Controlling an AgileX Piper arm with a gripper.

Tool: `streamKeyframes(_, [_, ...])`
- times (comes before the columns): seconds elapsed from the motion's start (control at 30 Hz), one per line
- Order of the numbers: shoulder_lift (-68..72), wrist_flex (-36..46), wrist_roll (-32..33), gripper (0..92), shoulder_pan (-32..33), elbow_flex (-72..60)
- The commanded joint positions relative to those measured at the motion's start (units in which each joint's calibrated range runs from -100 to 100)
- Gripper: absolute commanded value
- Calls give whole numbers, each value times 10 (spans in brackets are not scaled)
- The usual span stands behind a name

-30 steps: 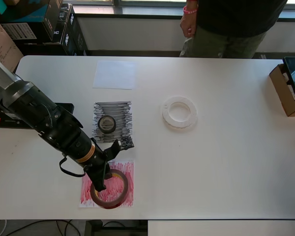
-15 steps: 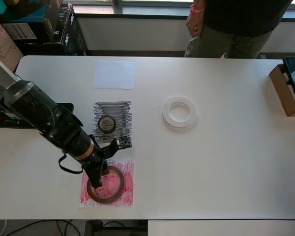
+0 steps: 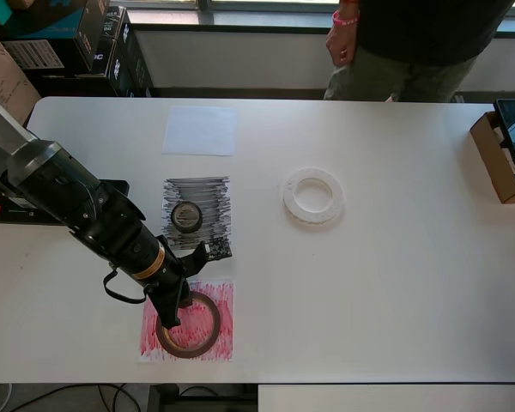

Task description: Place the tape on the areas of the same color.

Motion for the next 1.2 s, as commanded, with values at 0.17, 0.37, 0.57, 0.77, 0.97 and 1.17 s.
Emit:
streamKeyframes(0.17, [22,6,-7,285,-9,-8])
streamKeyframes(0.37, [29,6,-7,304,-6,-8])
streamKeyframes(0.57, [30,6,-7,576,-5,-8])
streamKeyframes(0.77, [30,6,-7,801,-4,-4])
streamKeyframes(0.97, [3,14,-2,826,-4,-29])
streamKeyframes(1.17, [-73,16,-1,826,15,-38])
